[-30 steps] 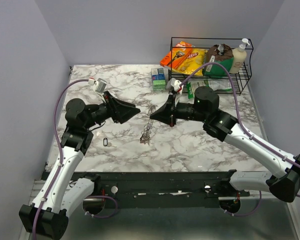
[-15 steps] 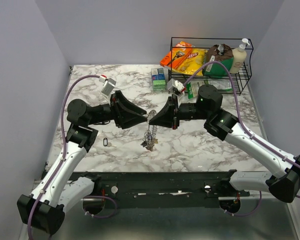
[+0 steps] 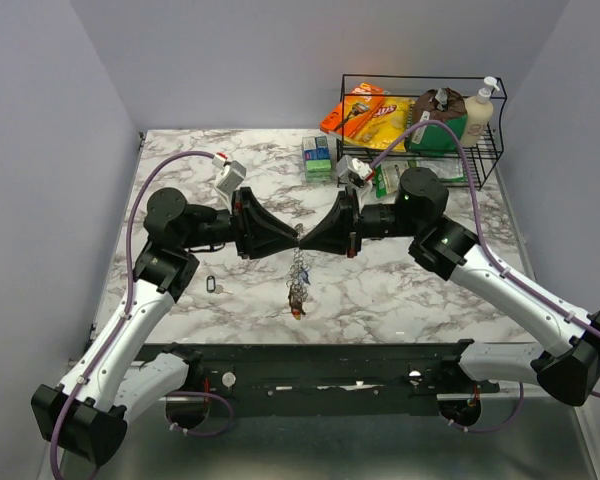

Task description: Put the keys on the keyring

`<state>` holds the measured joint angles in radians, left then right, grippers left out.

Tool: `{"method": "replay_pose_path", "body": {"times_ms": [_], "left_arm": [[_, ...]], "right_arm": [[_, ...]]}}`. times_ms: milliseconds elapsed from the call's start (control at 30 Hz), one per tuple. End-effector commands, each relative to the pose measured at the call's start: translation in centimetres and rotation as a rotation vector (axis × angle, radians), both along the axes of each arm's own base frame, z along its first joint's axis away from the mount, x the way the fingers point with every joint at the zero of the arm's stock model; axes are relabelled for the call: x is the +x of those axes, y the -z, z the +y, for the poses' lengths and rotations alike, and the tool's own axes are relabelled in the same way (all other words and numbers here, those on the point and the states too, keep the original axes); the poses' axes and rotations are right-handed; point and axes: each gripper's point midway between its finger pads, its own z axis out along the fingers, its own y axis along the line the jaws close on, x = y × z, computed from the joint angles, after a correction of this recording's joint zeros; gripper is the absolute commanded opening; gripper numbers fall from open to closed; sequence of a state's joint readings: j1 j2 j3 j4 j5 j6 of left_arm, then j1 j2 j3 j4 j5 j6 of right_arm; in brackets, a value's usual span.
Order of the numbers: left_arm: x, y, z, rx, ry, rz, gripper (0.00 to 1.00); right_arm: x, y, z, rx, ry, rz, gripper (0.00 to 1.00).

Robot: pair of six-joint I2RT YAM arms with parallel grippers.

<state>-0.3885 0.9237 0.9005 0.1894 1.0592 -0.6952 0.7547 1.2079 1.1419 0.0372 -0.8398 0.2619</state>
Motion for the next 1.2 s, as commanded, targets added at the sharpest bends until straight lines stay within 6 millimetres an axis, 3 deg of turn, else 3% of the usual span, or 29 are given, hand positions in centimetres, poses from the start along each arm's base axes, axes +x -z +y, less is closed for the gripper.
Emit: {"method": "replay_pose_path", "body": {"times_ms": [0,133,200,300,400,667,833,967,1000,1167], "left_arm": [[-0.3,0.0,-0.1,0.019,0.012,-0.019,0.37],[-0.4,-0.1,-0.2,0.020,0.015,-0.021,0.29],[-0.3,0.0,-0.3,0.022,0.018,-0.018,0.18],[-0.4,-0.1,-0.5,0.020,0.024,-0.024,0.15],[-0.4,-0.4,-0.6,0.012,0.016,-0.031,0.00],[-0.5,-1.5,-0.4,0.000,-0.009,-0.064,0.00],[-0.4,-1.6,-0.1,0.042,-0.039,-0.088,0.00],[-0.3,-0.6,0.3,0.113,-0.051,-0.090,0.00],[-0.1,-0.4,0.3,0.125,-0.050,-0.087,0.00],[-0.1,-0.3,0.6,0.181,-0.061,-0.090,0.00]], "right_arm": [[-0.6,-3.2,-0.3,0.079,-0.030,-0.071,0.01],[-0.6,-3.3,-0.3,0.082,-0.035,-0.073,0.01],[-0.6,-3.2,-0.2,0.081,-0.038,-0.070,0.01],[-0.6,-3.1,-0.2,0.079,-0.039,-0.068,0.01],[-0.6,-3.0,0.0,0.076,-0.049,-0.060,0.01],[-0.3,-2.4,0.1,0.066,-0.035,-0.041,0.03],[0.2,-1.8,-0.3,0.040,0.014,-0.039,0.28],[1.0,-1.6,-1.0,0.022,0.092,-0.066,0.48],[1.4,-1.5,-1.2,0.021,0.121,-0.072,0.57],[2.2,-1.6,-2.2,0.004,0.177,-0.092,0.77]]}}
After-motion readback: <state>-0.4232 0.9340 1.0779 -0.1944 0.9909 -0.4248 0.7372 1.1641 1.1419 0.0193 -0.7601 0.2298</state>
